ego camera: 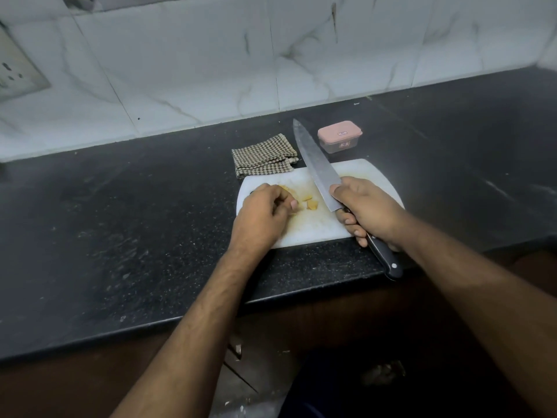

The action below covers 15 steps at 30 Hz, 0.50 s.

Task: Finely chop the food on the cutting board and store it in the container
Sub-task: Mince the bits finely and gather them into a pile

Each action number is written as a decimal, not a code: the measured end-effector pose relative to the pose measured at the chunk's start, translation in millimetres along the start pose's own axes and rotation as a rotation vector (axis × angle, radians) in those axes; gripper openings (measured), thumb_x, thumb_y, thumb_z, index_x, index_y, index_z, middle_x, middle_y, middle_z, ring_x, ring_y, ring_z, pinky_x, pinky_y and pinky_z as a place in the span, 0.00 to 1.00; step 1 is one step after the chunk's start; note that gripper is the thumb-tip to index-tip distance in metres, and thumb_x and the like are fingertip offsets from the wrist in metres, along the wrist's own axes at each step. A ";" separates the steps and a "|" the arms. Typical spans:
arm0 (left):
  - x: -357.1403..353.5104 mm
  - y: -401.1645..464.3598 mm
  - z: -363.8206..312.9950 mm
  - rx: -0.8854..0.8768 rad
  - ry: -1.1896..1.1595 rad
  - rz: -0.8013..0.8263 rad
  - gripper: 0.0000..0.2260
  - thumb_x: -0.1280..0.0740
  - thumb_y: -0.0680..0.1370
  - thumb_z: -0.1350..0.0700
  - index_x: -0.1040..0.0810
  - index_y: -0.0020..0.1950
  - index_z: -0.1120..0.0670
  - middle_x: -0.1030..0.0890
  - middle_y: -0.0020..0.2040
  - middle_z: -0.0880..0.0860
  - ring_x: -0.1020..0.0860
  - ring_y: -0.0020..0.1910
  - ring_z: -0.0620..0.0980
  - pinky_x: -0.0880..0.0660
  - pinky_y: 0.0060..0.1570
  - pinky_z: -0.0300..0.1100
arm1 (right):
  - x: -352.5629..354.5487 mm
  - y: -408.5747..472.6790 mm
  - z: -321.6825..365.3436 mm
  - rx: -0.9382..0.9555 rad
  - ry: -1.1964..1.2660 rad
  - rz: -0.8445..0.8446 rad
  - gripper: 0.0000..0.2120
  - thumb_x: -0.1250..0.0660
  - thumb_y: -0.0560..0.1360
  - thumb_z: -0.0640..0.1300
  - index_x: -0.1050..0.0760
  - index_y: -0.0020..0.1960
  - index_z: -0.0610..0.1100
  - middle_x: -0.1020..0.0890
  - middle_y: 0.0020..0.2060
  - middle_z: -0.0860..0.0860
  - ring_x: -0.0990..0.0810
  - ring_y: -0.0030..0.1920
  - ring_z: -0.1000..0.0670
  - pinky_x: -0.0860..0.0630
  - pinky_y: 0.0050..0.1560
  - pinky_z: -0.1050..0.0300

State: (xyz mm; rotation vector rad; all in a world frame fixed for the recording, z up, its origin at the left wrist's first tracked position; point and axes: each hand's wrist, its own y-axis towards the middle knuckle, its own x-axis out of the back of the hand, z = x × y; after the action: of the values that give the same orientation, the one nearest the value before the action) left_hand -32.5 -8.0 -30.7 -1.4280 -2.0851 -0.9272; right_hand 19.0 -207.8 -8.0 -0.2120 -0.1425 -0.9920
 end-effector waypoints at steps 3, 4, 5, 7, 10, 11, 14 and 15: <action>-5.8 10.1 -1.6 -0.029 0.114 -0.012 0.05 0.31 0.82 0.51 0.20 0.47 0.49 0.25 0.47 0.42 0.25 0.46 0.44 0.26 0.46 0.46 | -0.7 0.3 0.5 0.006 -0.008 -0.001 0.12 0.44 0.85 0.50 0.29 0.45 0.50 0.31 0.27 0.50 0.37 0.22 0.53 0.33 0.21 0.60; -8.5 10.8 -0.2 -0.038 0.158 -0.017 0.04 0.32 0.82 0.51 0.20 0.49 0.49 0.26 0.47 0.42 0.26 0.46 0.43 0.28 0.45 0.44 | -0.8 0.5 0.4 0.006 -0.008 0.000 0.12 0.44 0.85 0.50 0.29 0.45 0.50 0.31 0.27 0.50 0.37 0.21 0.53 0.33 0.21 0.60; -11.4 11.2 1.9 -0.047 0.191 -0.026 0.04 0.33 0.83 0.52 0.20 0.50 0.49 0.27 0.48 0.42 0.26 0.47 0.44 0.29 0.45 0.44 | -0.1 1.0 -0.2 0.006 -0.004 -0.002 0.12 0.44 0.85 0.50 0.29 0.45 0.50 0.31 0.27 0.50 0.37 0.21 0.53 0.33 0.21 0.60; -14.2 9.7 4.9 -0.068 0.217 -0.048 0.06 0.36 0.84 0.53 0.19 0.54 0.49 0.26 0.51 0.44 0.26 0.50 0.45 0.29 0.45 0.43 | 1.2 2.5 -1.6 0.005 0.011 0.001 0.12 0.44 0.85 0.50 0.29 0.45 0.49 0.31 0.27 0.50 0.37 0.21 0.53 0.33 0.21 0.61; -13.4 7.0 4.9 -0.098 0.179 -0.081 0.08 0.38 0.85 0.55 0.19 0.57 0.51 0.25 0.53 0.46 0.25 0.50 0.44 0.26 0.47 0.44 | 2.8 4.3 -2.7 0.005 0.027 0.004 0.11 0.44 0.85 0.50 0.29 0.46 0.48 0.31 0.26 0.51 0.37 0.21 0.53 0.34 0.21 0.61; -12.4 6.5 4.3 -0.101 0.157 -0.087 0.08 0.37 0.85 0.55 0.19 0.57 0.52 0.25 0.53 0.46 0.26 0.49 0.43 0.25 0.48 0.45 | 2.9 5.0 -3.1 0.005 0.029 0.003 0.11 0.44 0.85 0.50 0.30 0.46 0.47 0.31 0.26 0.51 0.37 0.21 0.53 0.34 0.20 0.61; -9.4 6.5 2.4 -0.066 0.103 -0.049 0.09 0.29 0.81 0.49 0.19 0.59 0.51 0.25 0.52 0.44 0.25 0.46 0.40 0.23 0.48 0.46 | 2.2 6.0 -3.8 0.009 0.033 -0.005 0.11 0.43 0.85 0.50 0.30 0.46 0.48 0.31 0.26 0.51 0.37 0.21 0.53 0.34 0.20 0.61; -9.2 6.7 2.3 -0.036 0.108 -0.037 0.12 0.27 0.78 0.46 0.20 0.59 0.49 0.25 0.53 0.43 0.24 0.47 0.41 0.22 0.48 0.46 | 2.0 5.9 -4.2 0.010 0.034 -0.012 0.12 0.43 0.85 0.50 0.30 0.46 0.48 0.31 0.26 0.51 0.37 0.21 0.53 0.34 0.20 0.61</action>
State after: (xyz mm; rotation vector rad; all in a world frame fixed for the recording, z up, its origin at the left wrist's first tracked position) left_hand -22.8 -10.5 -36.7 -1.3303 -2.0313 -1.0376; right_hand 25.1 -207.3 -12.3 -0.1854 -0.1183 -1.0059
